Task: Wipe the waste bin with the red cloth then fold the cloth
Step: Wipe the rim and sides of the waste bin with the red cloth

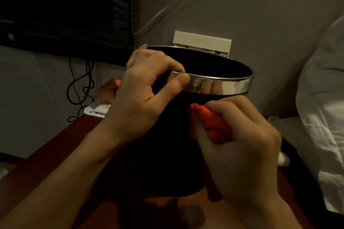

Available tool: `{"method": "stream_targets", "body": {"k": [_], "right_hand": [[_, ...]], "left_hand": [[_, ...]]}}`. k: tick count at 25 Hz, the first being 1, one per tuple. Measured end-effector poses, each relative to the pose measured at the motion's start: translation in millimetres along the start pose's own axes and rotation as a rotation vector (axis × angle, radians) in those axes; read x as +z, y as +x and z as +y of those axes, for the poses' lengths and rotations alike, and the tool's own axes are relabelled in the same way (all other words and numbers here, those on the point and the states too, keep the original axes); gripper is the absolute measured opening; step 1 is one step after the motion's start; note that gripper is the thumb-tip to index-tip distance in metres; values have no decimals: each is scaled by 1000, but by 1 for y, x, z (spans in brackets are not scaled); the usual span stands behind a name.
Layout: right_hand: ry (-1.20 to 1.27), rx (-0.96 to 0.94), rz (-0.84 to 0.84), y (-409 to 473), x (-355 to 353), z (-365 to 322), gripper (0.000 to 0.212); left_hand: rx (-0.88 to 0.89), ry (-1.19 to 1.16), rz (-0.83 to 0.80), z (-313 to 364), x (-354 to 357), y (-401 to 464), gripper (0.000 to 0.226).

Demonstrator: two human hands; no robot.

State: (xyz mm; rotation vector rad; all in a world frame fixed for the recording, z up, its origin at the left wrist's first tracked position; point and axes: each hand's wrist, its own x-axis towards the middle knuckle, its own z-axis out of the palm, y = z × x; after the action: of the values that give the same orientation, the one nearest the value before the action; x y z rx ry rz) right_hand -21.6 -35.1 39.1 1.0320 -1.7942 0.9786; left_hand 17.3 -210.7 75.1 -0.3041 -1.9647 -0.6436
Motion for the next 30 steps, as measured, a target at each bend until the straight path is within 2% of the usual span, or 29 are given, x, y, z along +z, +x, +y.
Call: {"method": "stream_targets", "body": {"k": [4, 11, 13, 17, 22, 25, 30], "right_hand": [[-3, 19, 94, 8, -12, 7, 14], [46, 11, 31, -2, 2, 1, 13], [62, 16, 73, 0, -2, -1, 12], [83, 27, 116, -1, -5, -6, 14], [55, 32, 162, 1, -6, -3, 14], [10, 27, 196, 4, -8, 2, 15], [-23, -24, 106, -7, 10, -1, 14]], "left_hand": [[-6, -2, 4, 0, 1, 0, 9], [-27, 15, -2, 2, -1, 1, 10], [-20, 67, -12, 7, -2, 0, 14], [109, 242, -73, 25, 10, -3, 26], [43, 75, 17, 12, 2, 1, 15], [28, 58, 20, 11, 2, 0, 11], [33, 67, 30, 10, 4, 0, 12]]}}
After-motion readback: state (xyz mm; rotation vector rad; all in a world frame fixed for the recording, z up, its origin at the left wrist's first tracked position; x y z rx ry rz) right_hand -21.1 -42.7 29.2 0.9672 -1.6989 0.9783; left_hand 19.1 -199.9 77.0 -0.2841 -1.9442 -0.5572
